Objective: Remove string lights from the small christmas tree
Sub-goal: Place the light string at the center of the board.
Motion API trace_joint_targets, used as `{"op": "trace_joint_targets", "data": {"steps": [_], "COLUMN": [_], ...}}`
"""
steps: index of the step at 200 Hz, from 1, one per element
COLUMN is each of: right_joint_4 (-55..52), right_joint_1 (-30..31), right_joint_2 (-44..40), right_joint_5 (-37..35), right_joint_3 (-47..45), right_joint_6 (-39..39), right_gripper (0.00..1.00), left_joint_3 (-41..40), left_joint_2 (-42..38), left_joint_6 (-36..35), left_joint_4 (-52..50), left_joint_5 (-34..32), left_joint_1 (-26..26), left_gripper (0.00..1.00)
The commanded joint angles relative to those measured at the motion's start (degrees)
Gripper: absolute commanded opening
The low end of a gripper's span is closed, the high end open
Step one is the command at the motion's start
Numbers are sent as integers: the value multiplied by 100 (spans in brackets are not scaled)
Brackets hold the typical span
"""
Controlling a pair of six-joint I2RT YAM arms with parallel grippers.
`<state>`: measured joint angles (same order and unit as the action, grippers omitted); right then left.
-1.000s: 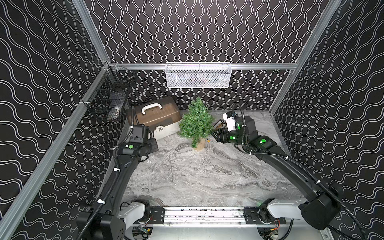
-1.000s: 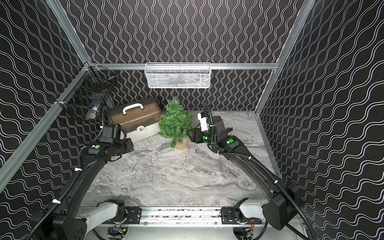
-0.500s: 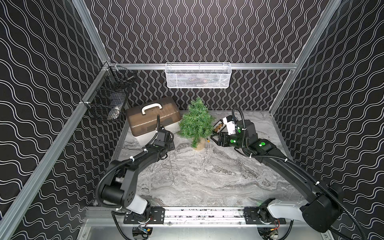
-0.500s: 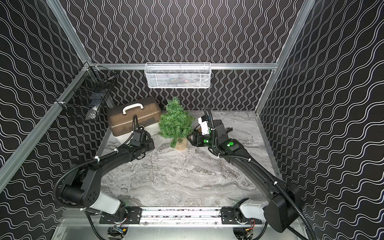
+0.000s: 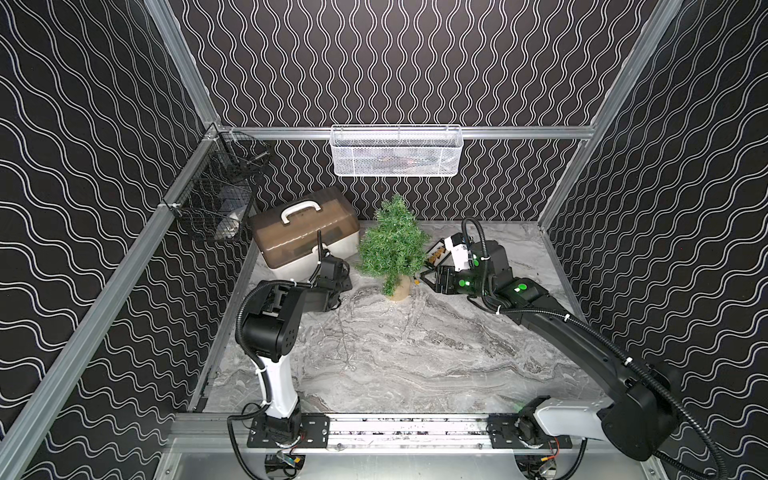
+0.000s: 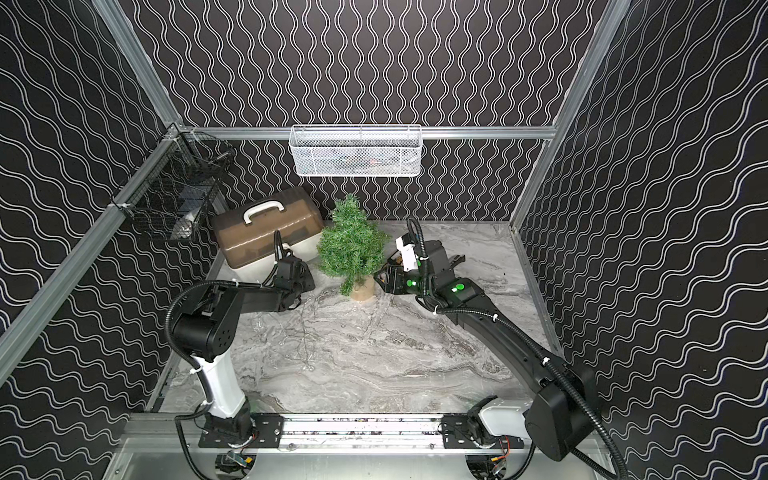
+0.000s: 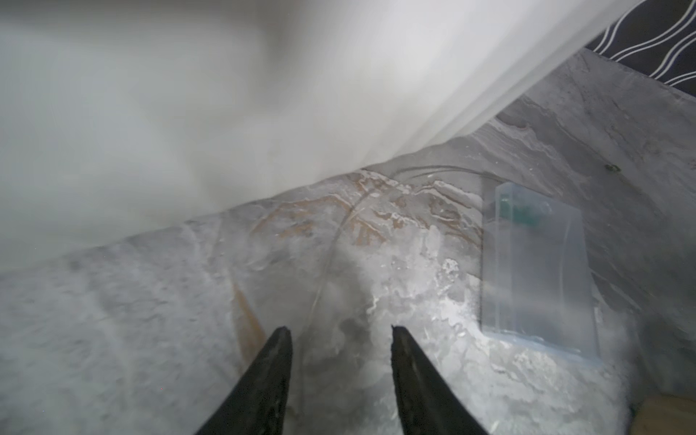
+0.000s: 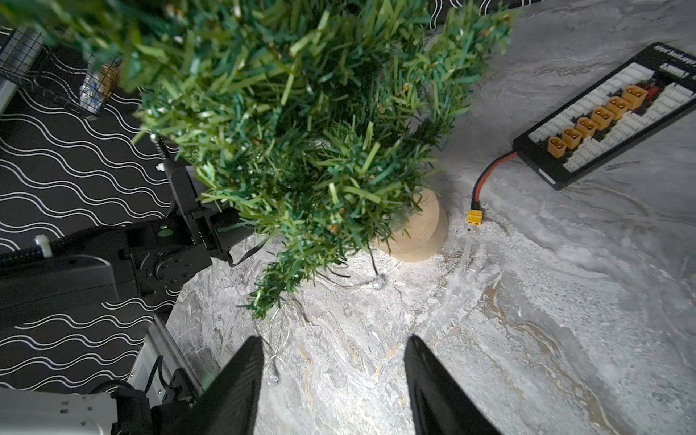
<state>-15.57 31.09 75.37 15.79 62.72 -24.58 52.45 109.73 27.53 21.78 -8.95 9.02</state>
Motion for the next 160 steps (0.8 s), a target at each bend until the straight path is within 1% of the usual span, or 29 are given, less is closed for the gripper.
{"op": "trace_joint_targets", "data": {"steps": [1,14,32,47,64,89,119,160], "right_joint_4": [126,150,177,195,203,220,187,83], "right_joint_1": [-29,-46,-60,-73,-77,-77,-84,-86], "right_joint_2": [55,84,92,70,14,-124,-285,-569], "right_joint_5": [32,47,75,99,116,162,196,148], "right_joint_3": [91,100,100,94,74,15,-66,-158], "right_joint_6": [23,14,0,-20,-38,-90,-134,-117], "right_gripper": [60,59,58,57,56,56,55,55], "left_joint_3": [-32,-16,-41,-51,-48,-127,-220,-588], "left_joint_2": [155,206,168,61,-101,-416,-975,-1556], "left_joint_6": [225,268,271,220,365,604,803,1103], "left_joint_4": [709,684,550,168,-604,-1591,-2374,-2714], "left_joint_5": [242,374,467,293,16,-407,-764,-549], "left_joint_1": [-12,-14,19,78,90,84,59,-231], "left_gripper": [43,36,23,12,0,0,0,0]}}
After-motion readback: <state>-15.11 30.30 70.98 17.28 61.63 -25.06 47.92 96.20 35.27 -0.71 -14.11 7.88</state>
